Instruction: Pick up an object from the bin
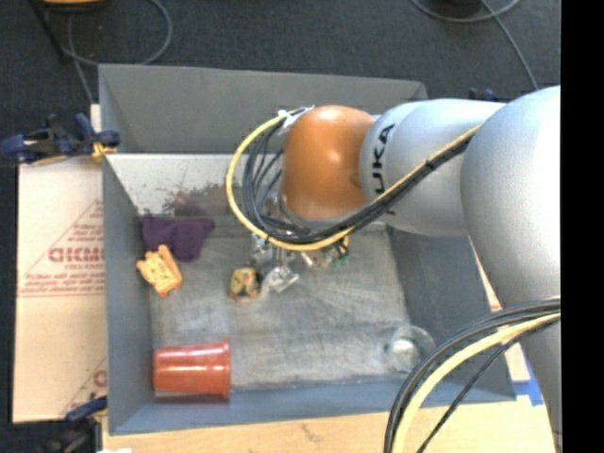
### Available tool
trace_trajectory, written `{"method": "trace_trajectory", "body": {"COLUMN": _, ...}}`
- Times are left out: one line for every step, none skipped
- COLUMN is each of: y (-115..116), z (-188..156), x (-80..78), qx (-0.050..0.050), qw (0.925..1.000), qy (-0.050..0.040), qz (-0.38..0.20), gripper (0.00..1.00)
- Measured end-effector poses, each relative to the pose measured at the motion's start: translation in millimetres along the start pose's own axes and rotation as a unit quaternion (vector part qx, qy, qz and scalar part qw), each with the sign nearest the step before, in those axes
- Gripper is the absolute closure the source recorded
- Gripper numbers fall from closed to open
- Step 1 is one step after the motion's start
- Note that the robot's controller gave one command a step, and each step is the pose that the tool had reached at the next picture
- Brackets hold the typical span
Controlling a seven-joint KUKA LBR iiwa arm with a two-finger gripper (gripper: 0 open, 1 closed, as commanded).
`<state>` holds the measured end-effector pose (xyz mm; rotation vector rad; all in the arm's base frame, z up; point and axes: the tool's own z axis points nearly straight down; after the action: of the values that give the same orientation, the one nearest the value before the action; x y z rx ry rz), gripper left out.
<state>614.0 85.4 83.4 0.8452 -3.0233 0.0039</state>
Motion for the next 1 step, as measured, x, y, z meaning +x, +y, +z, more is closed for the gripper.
{"method": "trace_trajectory", "body": {"y": 0.8, "z": -6.3, "x": 0.9, "qx": 0.0, "qw": 1.0, "qy": -0.0029, "qz": 0.001, "gripper": 1.0}}
